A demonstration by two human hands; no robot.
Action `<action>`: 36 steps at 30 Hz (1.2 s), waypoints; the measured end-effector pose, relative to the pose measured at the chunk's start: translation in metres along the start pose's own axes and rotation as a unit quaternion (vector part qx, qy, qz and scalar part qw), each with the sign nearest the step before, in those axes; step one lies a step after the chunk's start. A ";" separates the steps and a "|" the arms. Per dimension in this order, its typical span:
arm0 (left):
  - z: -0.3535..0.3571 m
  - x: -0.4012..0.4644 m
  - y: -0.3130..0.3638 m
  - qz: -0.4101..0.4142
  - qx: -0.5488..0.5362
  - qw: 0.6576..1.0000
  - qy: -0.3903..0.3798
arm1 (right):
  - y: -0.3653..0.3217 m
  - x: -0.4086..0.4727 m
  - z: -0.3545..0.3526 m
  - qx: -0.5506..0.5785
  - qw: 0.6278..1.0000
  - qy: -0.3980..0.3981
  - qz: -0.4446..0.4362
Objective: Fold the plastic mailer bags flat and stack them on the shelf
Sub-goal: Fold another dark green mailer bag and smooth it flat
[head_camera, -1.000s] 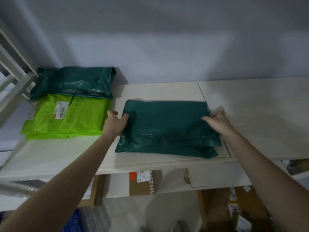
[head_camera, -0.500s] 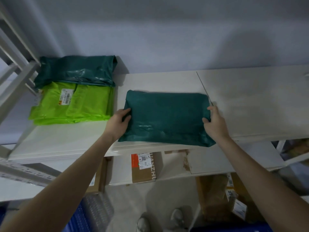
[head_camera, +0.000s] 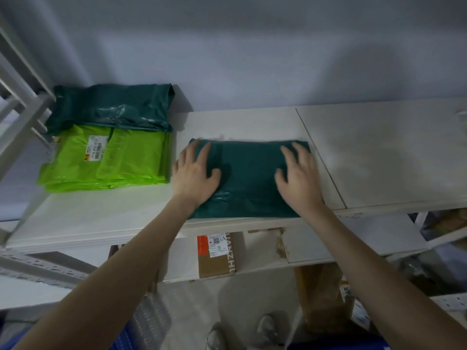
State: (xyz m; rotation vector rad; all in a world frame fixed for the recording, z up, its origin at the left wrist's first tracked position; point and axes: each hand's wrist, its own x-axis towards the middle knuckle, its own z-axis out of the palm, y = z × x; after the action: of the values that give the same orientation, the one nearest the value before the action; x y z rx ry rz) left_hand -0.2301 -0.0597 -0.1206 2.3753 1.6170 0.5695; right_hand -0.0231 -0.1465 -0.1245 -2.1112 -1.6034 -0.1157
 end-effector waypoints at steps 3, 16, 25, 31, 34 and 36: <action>0.018 0.011 0.017 0.036 0.027 0.997 -0.068 | -0.029 0.012 0.017 0.000 0.993 -0.109 -0.036; 0.057 0.068 0.018 0.016 0.052 0.984 -0.169 | -0.018 0.063 0.063 -0.080 0.976 -0.202 -0.015; 0.042 0.067 -0.015 0.074 -0.046 0.990 -0.114 | -0.031 0.078 0.059 -0.171 0.972 -0.163 -0.007; 0.027 -0.002 -0.036 0.059 0.042 0.997 0.029 | -0.086 0.023 0.070 -0.064 0.980 -0.037 -0.184; 0.028 -0.024 -0.046 0.071 0.077 0.994 0.006 | -0.104 0.003 0.076 -0.078 0.970 -0.080 -0.217; 0.029 -0.031 -0.050 0.076 0.095 0.992 -0.037 | -0.105 -0.003 0.081 -0.094 0.969 -0.104 -0.204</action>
State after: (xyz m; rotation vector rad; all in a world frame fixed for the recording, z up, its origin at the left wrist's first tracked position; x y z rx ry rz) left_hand -0.2702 -0.0685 -0.1725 2.6416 1.5295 0.3634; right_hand -0.1392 -0.0945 -0.1622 -1.9463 -2.2177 -0.1945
